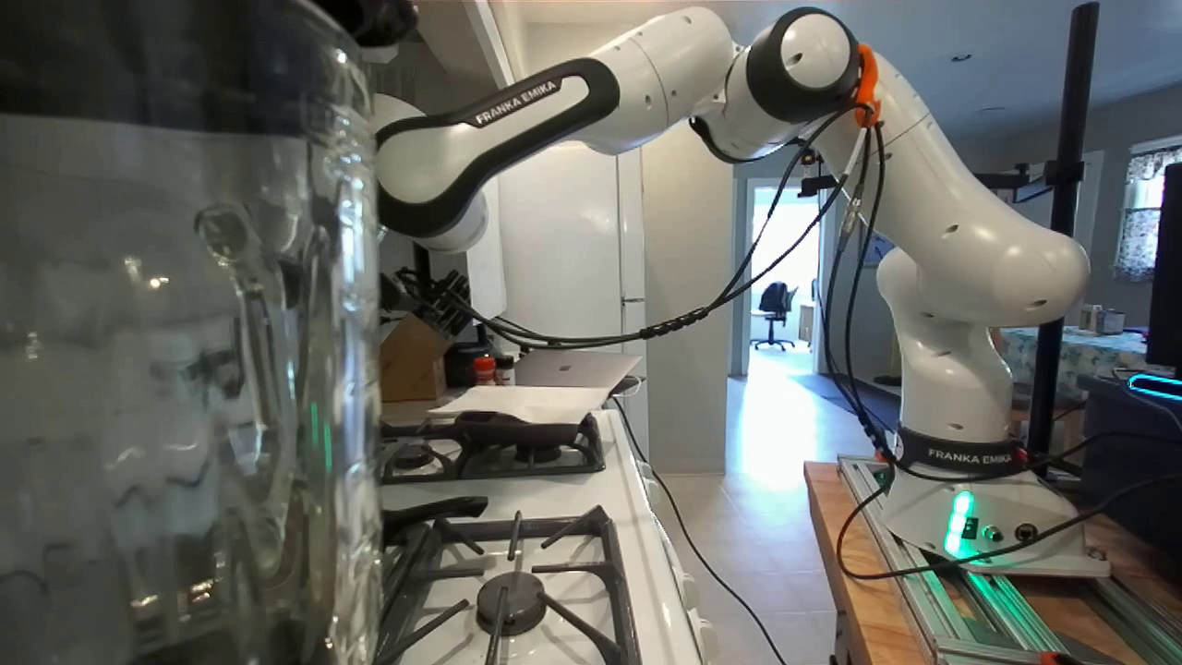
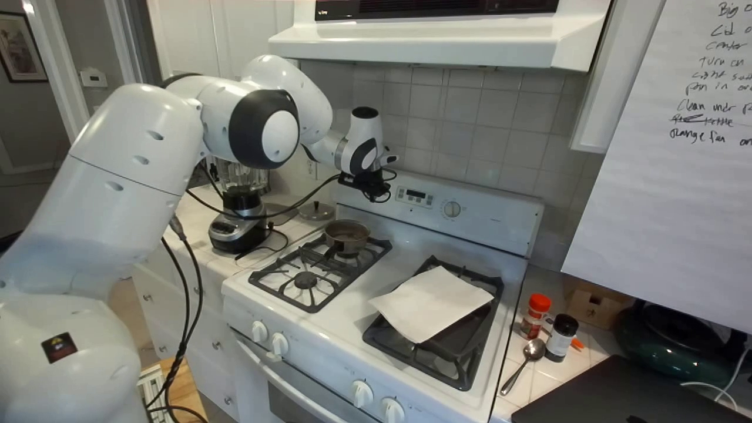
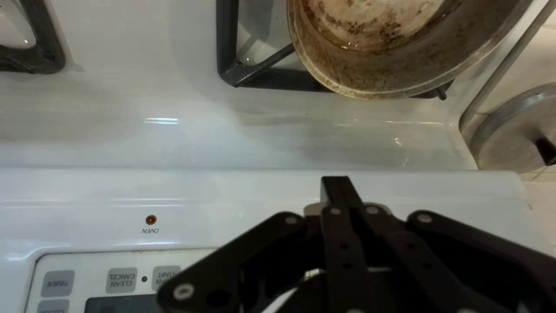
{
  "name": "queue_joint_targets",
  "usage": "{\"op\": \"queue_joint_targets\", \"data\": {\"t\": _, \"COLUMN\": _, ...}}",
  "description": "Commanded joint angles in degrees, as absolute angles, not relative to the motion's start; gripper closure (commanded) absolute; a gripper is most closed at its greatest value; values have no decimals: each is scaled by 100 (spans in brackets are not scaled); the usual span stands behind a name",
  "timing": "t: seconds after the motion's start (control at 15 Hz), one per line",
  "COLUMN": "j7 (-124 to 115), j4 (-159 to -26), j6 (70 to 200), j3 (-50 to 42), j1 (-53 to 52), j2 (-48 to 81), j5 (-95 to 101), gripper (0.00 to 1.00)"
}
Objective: Press the top left button on the stove
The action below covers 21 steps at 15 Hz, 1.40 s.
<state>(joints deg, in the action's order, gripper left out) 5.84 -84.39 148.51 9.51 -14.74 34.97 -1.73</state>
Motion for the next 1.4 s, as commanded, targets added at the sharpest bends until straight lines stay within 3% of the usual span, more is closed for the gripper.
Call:
{"op": "queue_joint_targets", "data": {"t": 0.0, "j7": 304, "j4": -7719, "j6": 14943, "j3": 836, "j1": -1623, "j2": 3996, "j5": 30, "gripper": 100}}
{"op": "queue_joint_targets", "data": {"t": 1.33, "j7": 138, "j4": -6152, "j6": 15082, "j3": 691, "j1": -1807, "j2": 5123, "j5": -14, "gripper": 100}}
